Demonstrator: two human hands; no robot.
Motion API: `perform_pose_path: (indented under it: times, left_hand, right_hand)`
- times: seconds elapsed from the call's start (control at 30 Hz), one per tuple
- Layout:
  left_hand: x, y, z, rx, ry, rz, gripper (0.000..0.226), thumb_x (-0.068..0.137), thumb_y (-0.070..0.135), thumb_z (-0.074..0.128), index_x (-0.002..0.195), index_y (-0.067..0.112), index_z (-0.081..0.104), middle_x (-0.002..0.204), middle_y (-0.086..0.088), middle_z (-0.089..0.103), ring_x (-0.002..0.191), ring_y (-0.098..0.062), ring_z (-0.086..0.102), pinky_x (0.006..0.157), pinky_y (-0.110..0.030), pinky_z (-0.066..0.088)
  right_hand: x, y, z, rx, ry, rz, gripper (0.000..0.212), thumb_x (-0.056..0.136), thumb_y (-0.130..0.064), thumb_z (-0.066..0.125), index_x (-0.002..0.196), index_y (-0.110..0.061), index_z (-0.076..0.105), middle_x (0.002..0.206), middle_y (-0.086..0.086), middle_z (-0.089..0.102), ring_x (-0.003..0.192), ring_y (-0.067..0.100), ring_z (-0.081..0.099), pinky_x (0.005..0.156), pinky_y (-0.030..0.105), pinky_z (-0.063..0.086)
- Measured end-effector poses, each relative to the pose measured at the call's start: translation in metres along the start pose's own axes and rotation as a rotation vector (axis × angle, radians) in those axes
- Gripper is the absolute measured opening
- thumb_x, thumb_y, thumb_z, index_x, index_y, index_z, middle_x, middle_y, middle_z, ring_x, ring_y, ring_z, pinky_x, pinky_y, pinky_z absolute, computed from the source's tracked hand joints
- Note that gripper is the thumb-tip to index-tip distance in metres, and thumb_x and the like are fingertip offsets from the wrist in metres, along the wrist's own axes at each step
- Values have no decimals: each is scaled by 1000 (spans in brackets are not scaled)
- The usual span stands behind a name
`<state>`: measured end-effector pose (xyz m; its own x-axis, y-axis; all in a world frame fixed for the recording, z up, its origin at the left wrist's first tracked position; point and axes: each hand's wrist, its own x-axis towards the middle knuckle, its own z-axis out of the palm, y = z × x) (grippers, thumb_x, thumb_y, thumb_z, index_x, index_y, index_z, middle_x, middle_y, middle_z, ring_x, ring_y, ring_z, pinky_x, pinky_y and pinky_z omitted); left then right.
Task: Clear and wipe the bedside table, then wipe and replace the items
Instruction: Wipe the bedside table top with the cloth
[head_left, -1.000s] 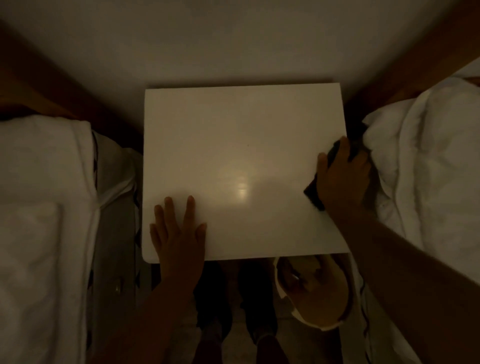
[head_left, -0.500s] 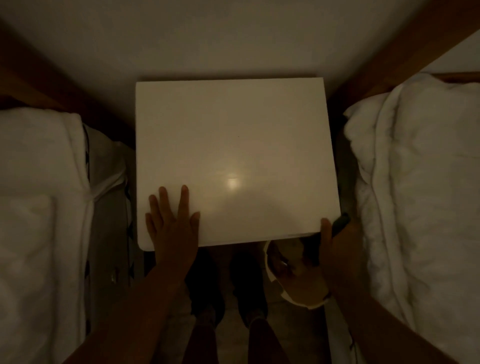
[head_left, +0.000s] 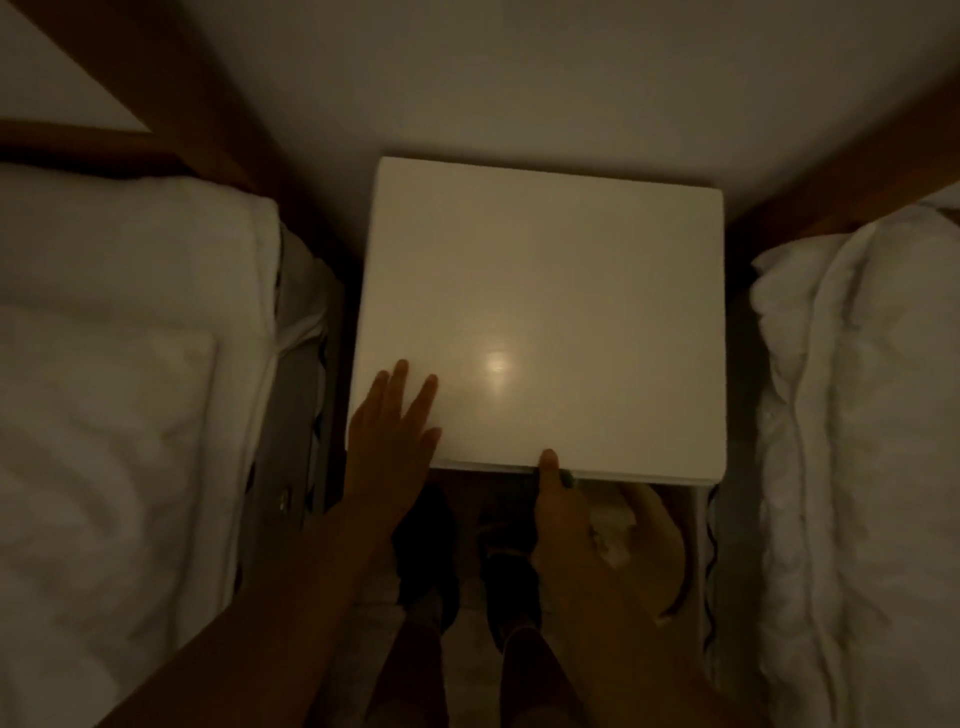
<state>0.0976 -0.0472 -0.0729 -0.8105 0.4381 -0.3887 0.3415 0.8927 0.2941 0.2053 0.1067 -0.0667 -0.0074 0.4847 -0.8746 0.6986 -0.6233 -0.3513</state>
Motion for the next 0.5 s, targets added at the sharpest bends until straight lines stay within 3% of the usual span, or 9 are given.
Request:
perform_pose_path:
  times: [0.13,0.2,0.27,0.37,0.43,0.5]
  left_hand:
    - [-24,-15,4,-52,91,138,61,87,2,59,143,11,39,153,-17,30,140,-37,29,107,-57,35]
    - [-33,-23,7,-95,51,108,59,89,-1,52,144,10,36,155,-15,25,143,-34,24,108,-55,35]
    - [-45,-31,6,-92,-58,58,59,95,5,42,149,17,22,160,-7,8,148,-25,7,115,-48,25]
    - [-62,-40,-3,-223,-189,19,51,99,11,38,149,14,23,159,-8,8,147,-22,9,119,-41,15]
    - [-71,-41,-27,-412,-268,-78,46,100,16,40,145,10,33,152,-14,32,138,-26,33,115,-36,25]
    - [-85,-47,-52,-453,-252,-188,42,100,20,41,141,10,41,139,-14,50,124,-27,49,104,-35,37]
  right_hand:
    - [-10,7,16,36,-231,177,66,85,-49,66,132,-5,51,124,19,61,105,36,61,85,45,56]
    - [-18,8,18,-71,-275,137,47,84,-39,70,115,-4,62,100,14,68,89,33,66,65,38,60]
    - [-28,8,19,-140,-321,48,24,84,-31,71,96,-11,69,84,10,70,77,28,67,48,26,55]
    - [-53,0,22,-308,-450,-107,10,89,-27,66,91,-17,68,91,10,71,83,25,68,59,27,55]
    - [-70,-5,25,-475,-511,-245,9,92,-23,61,98,-17,64,96,10,68,86,23,66,65,28,53]
    - [-88,-8,28,-579,-555,-341,7,92,-19,61,99,-17,62,94,6,66,85,20,65,67,26,51]
